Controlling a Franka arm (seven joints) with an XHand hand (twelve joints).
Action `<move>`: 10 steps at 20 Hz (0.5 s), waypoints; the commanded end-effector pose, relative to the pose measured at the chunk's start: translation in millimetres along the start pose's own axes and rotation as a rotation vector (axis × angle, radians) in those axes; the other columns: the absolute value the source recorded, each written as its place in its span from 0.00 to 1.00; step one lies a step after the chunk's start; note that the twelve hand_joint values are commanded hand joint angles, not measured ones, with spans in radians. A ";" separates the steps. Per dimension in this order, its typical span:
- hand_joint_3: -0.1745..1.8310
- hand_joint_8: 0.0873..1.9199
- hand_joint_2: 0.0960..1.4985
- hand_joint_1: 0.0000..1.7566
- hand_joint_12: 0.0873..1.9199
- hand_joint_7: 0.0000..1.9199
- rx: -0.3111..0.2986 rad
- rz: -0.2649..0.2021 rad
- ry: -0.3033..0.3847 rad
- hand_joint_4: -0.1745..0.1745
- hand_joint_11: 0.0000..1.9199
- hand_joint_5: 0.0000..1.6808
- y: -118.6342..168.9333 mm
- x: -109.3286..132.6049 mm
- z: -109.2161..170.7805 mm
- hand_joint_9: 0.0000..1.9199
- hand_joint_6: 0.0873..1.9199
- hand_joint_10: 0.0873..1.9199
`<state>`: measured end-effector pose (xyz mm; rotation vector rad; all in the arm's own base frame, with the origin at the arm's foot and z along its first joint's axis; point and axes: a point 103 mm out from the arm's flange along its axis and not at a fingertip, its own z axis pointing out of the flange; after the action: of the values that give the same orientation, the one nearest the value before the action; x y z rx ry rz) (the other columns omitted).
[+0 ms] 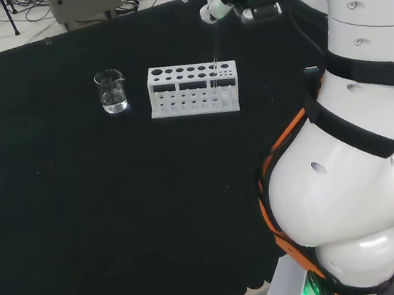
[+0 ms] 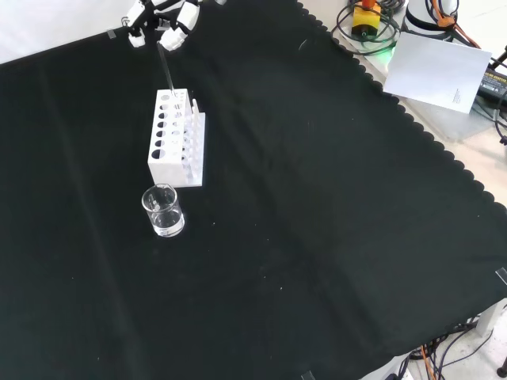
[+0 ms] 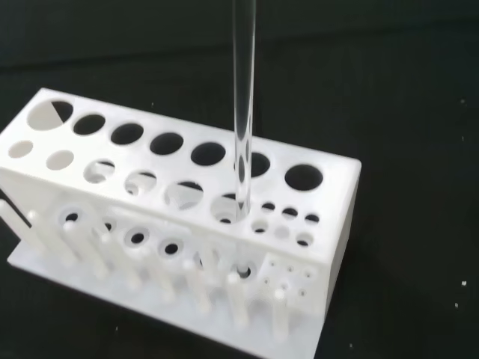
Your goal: Take the glass rod from the white test tube rack.
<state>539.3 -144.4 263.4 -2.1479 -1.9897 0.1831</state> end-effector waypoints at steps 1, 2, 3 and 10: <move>0.31 0.58 0.66 0.35 0.65 0.38 0.018 0.000 0.013 0.00 0.72 0.23 -2.2 0.4 10.9 0.67 0.44 0.63; 0.31 0.58 0.65 0.35 0.65 0.39 0.018 -0.002 0.014 0.00 0.74 0.24 -2.1 0.9 11.8 0.68 0.44 0.63; 0.31 0.59 0.65 0.36 0.66 0.40 0.020 -0.006 0.015 0.00 0.76 0.24 -1.7 1.6 12.6 0.69 0.44 0.62; 0.31 0.60 0.65 0.39 0.66 0.41 0.037 -0.024 0.013 0.00 0.84 0.25 3.0 8.9 17.3 0.76 0.44 0.60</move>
<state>537.5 -138.2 248.8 -2.1088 -1.9829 0.1900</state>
